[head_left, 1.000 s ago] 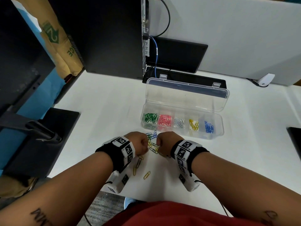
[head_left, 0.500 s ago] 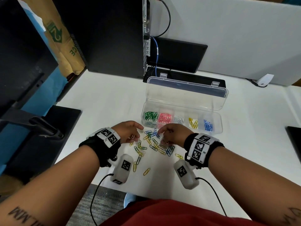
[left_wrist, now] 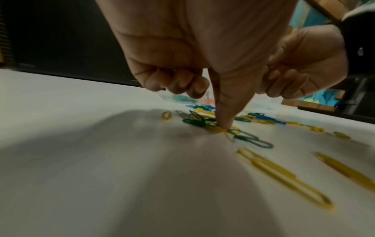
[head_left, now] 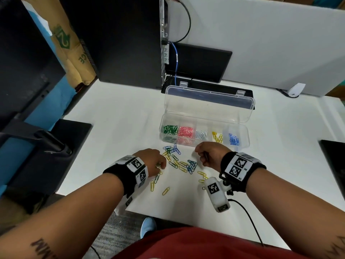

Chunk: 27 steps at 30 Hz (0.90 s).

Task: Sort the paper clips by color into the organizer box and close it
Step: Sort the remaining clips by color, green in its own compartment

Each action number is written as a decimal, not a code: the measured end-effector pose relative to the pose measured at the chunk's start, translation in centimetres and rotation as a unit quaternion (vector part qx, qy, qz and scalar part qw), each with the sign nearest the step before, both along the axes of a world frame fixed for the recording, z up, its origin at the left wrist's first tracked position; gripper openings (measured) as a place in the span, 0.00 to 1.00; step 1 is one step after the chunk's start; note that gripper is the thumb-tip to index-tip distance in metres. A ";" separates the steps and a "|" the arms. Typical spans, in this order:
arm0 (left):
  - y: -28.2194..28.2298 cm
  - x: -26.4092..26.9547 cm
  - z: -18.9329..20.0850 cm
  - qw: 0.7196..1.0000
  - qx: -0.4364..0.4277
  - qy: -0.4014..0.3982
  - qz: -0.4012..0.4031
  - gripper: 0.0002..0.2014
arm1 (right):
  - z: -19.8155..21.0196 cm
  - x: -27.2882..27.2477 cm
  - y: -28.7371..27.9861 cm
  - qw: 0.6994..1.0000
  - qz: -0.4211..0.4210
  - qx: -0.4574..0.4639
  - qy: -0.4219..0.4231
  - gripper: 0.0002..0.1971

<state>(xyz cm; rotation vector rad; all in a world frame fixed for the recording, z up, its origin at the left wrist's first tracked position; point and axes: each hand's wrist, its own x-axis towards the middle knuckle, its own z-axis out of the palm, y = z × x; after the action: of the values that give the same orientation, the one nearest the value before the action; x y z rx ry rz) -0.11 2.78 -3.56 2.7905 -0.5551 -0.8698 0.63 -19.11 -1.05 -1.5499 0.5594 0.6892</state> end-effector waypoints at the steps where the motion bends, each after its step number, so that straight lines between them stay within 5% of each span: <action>1: -0.1 0.0 -0.1 1.000 0.004 -0.004 -0.008 0.11 | 0.0 -0.1 -0.1 1.000 0.001 -0.012 0.004 0.12; 10: -0.7 0.7 0.0 0.999 0.000 0.001 -0.033 0.06 | 0.1 -1.0 0.2 0.960 0.210 -0.172 -0.066 0.08; 13: -0.3 0.7 -0.3 1.000 -0.019 -0.010 -0.018 0.04 | 0.1 -1.4 0.4 0.955 0.222 -0.185 -0.072 0.10; 18: 0.3 0.7 -0.3 1.000 -0.017 0.000 -0.013 0.14 | 0.3 -1.5 0.9 0.944 0.245 -0.201 -0.097 0.10; 27: -1.0 1.2 0.4 0.998 -0.028 -0.018 -0.053 0.12 | 0.5 -1.1 1.7 0.934 0.260 -0.204 -0.140 0.09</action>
<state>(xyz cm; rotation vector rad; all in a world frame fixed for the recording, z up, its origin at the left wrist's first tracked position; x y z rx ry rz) 1.05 1.78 -3.12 2.7517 -0.7279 -0.8125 -0.48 -17.40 -0.58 -2.1824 0.0652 0.7554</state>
